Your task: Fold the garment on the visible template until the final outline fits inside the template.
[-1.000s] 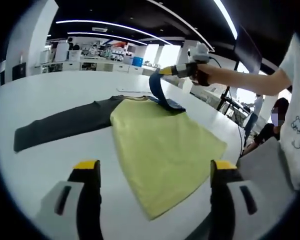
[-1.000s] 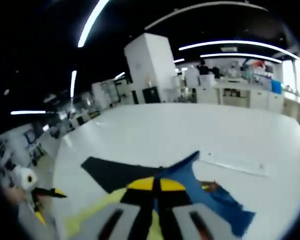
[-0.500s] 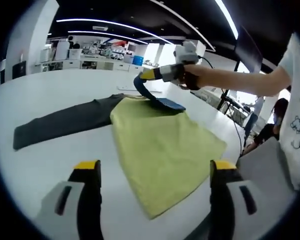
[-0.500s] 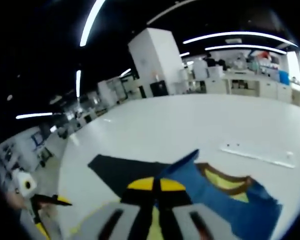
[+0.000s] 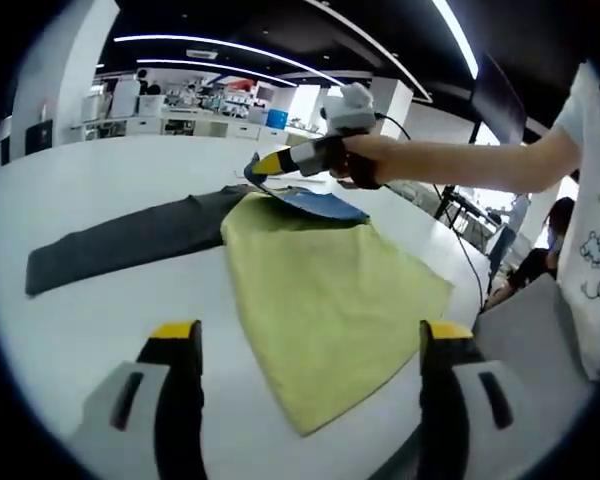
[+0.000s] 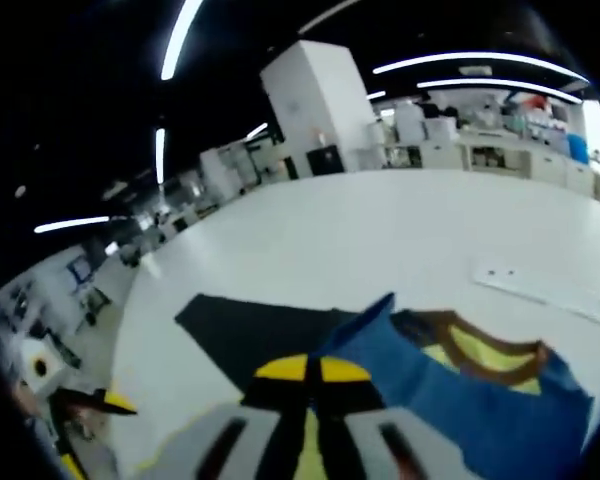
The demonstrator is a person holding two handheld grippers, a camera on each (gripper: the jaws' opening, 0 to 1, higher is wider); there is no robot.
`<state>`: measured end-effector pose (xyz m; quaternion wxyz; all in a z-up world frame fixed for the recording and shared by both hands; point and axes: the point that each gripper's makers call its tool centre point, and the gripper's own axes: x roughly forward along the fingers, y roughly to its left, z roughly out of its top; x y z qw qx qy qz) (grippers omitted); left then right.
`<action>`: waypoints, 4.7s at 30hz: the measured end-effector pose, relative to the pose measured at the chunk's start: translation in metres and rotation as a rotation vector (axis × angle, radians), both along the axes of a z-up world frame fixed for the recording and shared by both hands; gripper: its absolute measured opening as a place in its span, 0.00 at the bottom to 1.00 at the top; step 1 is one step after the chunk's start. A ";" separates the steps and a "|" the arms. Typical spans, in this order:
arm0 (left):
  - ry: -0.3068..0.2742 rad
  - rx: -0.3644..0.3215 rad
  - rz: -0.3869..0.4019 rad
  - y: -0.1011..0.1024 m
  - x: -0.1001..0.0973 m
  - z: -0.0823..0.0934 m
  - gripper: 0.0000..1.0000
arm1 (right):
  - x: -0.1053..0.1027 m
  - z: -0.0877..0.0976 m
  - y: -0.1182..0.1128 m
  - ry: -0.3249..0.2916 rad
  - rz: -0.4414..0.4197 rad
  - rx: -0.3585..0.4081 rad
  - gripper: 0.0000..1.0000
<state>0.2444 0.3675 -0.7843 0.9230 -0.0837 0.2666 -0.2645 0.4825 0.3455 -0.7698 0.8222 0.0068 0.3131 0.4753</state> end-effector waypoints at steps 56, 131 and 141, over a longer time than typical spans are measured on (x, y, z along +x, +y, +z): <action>0.022 -0.004 -0.007 -0.006 -0.001 -0.003 0.87 | 0.002 -0.030 -0.063 -0.041 -0.020 -0.038 0.72; 0.043 0.016 -0.024 -0.007 -0.005 -0.010 0.86 | -0.010 -0.063 -0.280 0.169 -0.431 -0.117 0.00; 0.041 0.013 -0.021 -0.006 -0.005 -0.010 0.86 | -0.009 -0.069 -0.285 0.155 -0.429 -0.128 0.00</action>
